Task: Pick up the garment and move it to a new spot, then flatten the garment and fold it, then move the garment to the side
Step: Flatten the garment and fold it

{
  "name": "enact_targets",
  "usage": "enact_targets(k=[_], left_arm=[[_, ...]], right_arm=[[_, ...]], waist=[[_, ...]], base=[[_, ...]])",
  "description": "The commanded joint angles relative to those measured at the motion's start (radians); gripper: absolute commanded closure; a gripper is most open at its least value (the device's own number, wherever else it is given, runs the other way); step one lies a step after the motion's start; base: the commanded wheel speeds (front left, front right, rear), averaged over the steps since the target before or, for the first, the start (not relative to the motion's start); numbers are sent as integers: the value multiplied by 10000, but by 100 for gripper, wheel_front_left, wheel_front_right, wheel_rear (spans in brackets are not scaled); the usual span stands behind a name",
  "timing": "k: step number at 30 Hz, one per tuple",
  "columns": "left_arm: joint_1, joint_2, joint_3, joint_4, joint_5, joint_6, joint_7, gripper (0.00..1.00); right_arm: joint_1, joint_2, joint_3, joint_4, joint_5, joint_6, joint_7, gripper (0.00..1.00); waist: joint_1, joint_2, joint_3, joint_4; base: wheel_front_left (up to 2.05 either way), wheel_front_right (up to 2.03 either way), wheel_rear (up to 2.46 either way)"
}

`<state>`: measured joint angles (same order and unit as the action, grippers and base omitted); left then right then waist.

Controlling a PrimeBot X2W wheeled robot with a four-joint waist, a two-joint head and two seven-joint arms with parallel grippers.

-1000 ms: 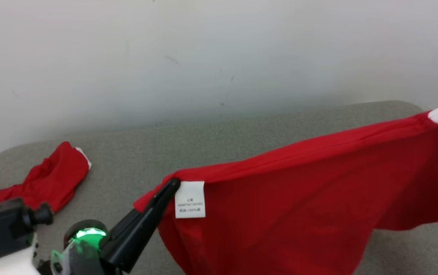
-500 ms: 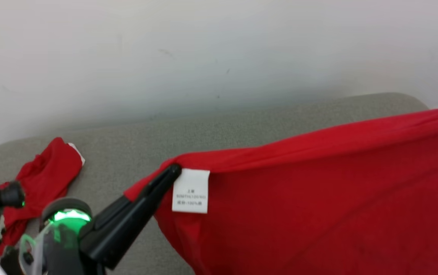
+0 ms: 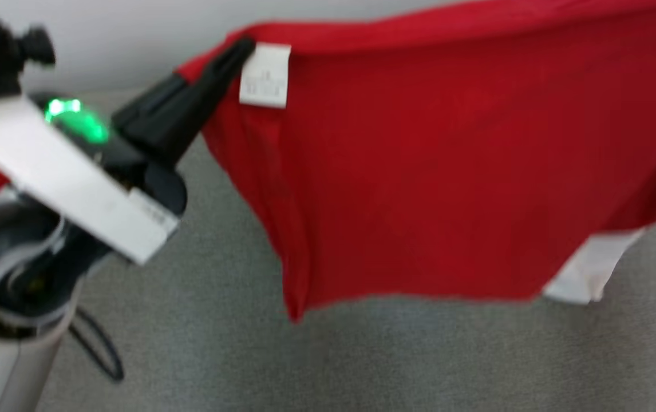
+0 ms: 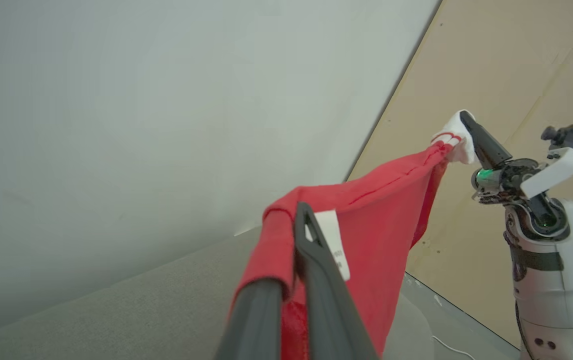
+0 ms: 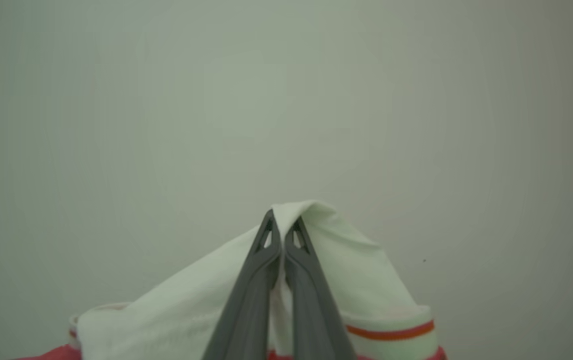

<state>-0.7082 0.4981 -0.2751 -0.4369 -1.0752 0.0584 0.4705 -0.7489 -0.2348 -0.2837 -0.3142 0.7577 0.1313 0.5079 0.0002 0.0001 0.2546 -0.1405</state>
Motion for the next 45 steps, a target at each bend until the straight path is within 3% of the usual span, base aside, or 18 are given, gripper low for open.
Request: enact_targets(k=[1,6,11,17,23,27,31,34,39,45], left_arm=[[-809,-153,-173,566,246,-168,72,100],[-3495,-853,-616,2908,807,-548,10,100],[-6051,-1647,-754,5720,1729,-863,-954,100],[-8073,-2170,-867,8667,3028,-1088,-2950,100],[-8833,-2627,-1089,10490,3590,-1492,-4953,100],[-8248,-2952,-1472,11059,3309,-1808,-5774,100],[-6668,-3006,-2275,10623,2744,-1898,-6238,100],[-5741,-2695,-2732,10018,2376,-1888,-6312,100],[-3052,-2074,-3540,8565,1412,-1882,-6660,100],[-68,-1482,-4128,7531,1420,-1729,-6978,100]], right_arm=[[-746,-38,128,479,-311,-13,-112,100],[-3251,27,406,2255,-1239,-13,-437,100],[-5791,334,535,4187,-2399,-13,-1377,100],[-7689,1089,866,6349,-3795,-15,-3406,100],[-8116,1428,1407,7339,-3452,-15,-4956,100],[-6998,1138,2019,7089,-2617,-15,-5557,100],[-4584,595,2815,6111,-1447,-15,-5902,100],[-3190,252,2947,5437,-894,-15,-5969,100],[516,-516,2910,4203,-37,-15,-5947,100],[4120,-747,2692,3556,576,-15,-5553,100]], waist=[[-2,-1,1261,186],[-2,-1,2653,465],[-2,-1,3673,675],[-2,-1,4168,530],[-2,-1,4557,424],[-2,-1,4415,484],[-2,-1,3800,477],[-2,-1,3491,488],[-2,-1,2256,554],[-2,-1,849,484]], base=[[0,0,0],[0,0,0],[0,0,0],[0,0,0],[0,0,0],[0,0,0],[0,0,0],[0,0,0],[0,0,0],[0,0,0]])
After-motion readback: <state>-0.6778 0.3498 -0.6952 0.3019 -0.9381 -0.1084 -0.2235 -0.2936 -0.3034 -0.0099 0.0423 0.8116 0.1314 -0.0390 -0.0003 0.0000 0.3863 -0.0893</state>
